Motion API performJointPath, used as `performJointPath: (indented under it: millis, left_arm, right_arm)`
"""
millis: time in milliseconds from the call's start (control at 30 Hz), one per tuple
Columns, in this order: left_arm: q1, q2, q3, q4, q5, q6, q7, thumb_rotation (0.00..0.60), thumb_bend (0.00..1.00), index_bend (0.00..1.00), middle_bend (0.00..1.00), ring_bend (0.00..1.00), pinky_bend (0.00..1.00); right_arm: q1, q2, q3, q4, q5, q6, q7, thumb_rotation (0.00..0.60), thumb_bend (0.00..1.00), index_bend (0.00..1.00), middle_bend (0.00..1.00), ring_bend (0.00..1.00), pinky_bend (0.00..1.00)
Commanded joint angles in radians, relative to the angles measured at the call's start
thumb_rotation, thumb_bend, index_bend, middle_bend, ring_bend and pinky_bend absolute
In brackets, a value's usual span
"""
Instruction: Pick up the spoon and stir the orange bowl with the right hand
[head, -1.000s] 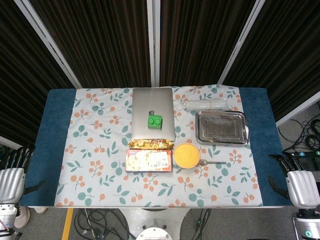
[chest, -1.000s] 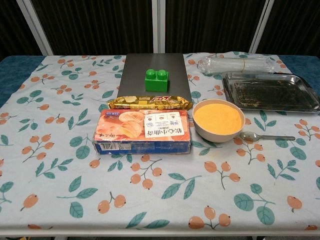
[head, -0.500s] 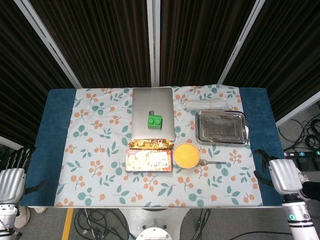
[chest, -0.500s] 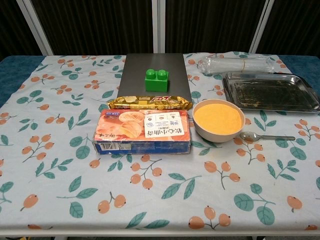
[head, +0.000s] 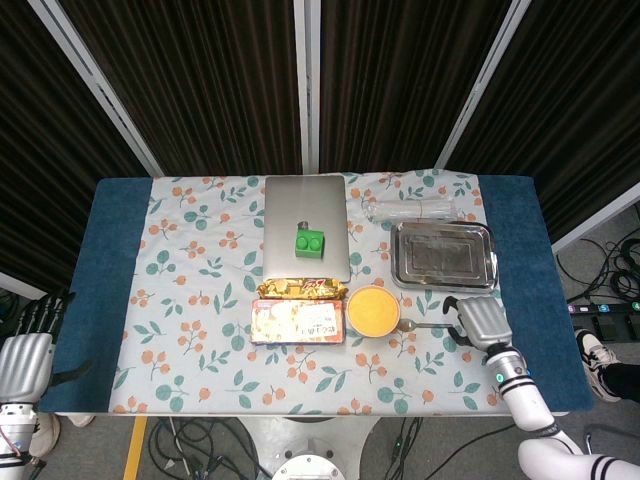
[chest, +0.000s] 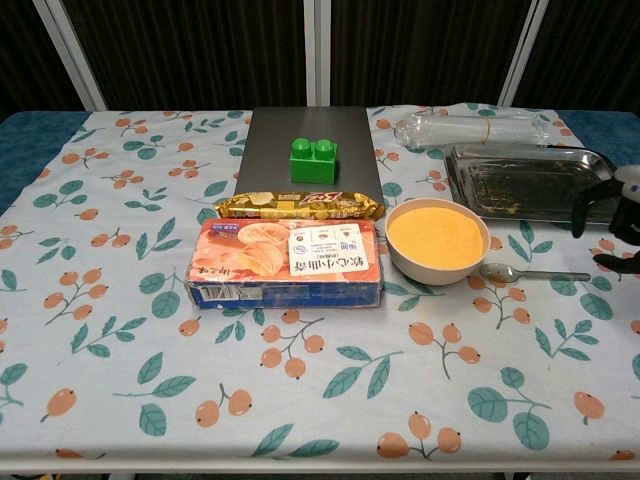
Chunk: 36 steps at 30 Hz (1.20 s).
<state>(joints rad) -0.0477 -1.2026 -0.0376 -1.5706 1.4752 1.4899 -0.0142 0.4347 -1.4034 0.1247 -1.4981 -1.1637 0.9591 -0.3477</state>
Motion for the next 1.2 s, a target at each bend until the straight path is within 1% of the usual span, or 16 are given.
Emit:
performJointPath:
  millis: [33, 233, 367, 567, 633, 767, 1200]
  left_arm:
    - [-0.001, -0.001, 0.000, 0.002, -0.001, -0.001, -0.001, 0.600, 0.11, 0.11, 0.08, 0.03, 0.07]
    - [0.000, -0.006, 0.003, 0.008, -0.008, -0.008, -0.006, 0.600, 0.11, 0.11, 0.08, 0.03, 0.07]
    - [0.000, -0.009, 0.003, 0.012, -0.009, -0.008, -0.012, 0.600, 0.11, 0.11, 0.08, 0.03, 0.07]
    - [0.003, -0.013, 0.004, 0.022, -0.010, -0.007, -0.021, 0.600, 0.11, 0.11, 0.08, 0.03, 0.07]
    - [0.004, -0.015, 0.005, 0.026, -0.010, -0.006, -0.024, 0.600, 0.11, 0.11, 0.08, 0.03, 0.07]
    - [0.005, -0.018, 0.006, 0.032, -0.013, -0.007, -0.029, 0.600, 0.11, 0.11, 0.08, 0.03, 0.07]
    - [0.007, -0.025, 0.006, 0.048, -0.016, -0.009, -0.042, 0.600, 0.11, 0.11, 0.08, 0.03, 0.07]
  right_arm:
    - [0.034, -0.053, 0.001, 0.043, 0.041, -0.034, -0.036, 0.600, 0.28, 0.45, 0.92, 0.90, 1.00]
    - [0.049, -0.094, -0.010, 0.076, 0.056, -0.032, -0.053, 0.600, 0.28, 0.46, 0.92, 0.90, 1.00]
    - [0.056, -0.108, -0.015, 0.086, 0.067, -0.031, -0.059, 0.600, 0.24, 0.47, 0.92, 0.90, 1.00]
    - [0.064, -0.123, -0.022, 0.097, 0.085, -0.033, -0.068, 0.600, 0.23, 0.48, 0.92, 0.90, 1.00]
    - [0.068, -0.127, -0.023, 0.100, 0.091, -0.034, -0.072, 0.600, 0.24, 0.49, 0.92, 0.90, 1.00]
    - [0.075, -0.132, -0.024, 0.102, 0.104, -0.039, -0.078, 0.600, 0.29, 0.49, 0.92, 0.90, 1.00]
    - [0.098, -0.145, -0.030, 0.107, 0.147, -0.047, -0.108, 0.600, 0.30, 0.52, 0.92, 0.90, 1.00]
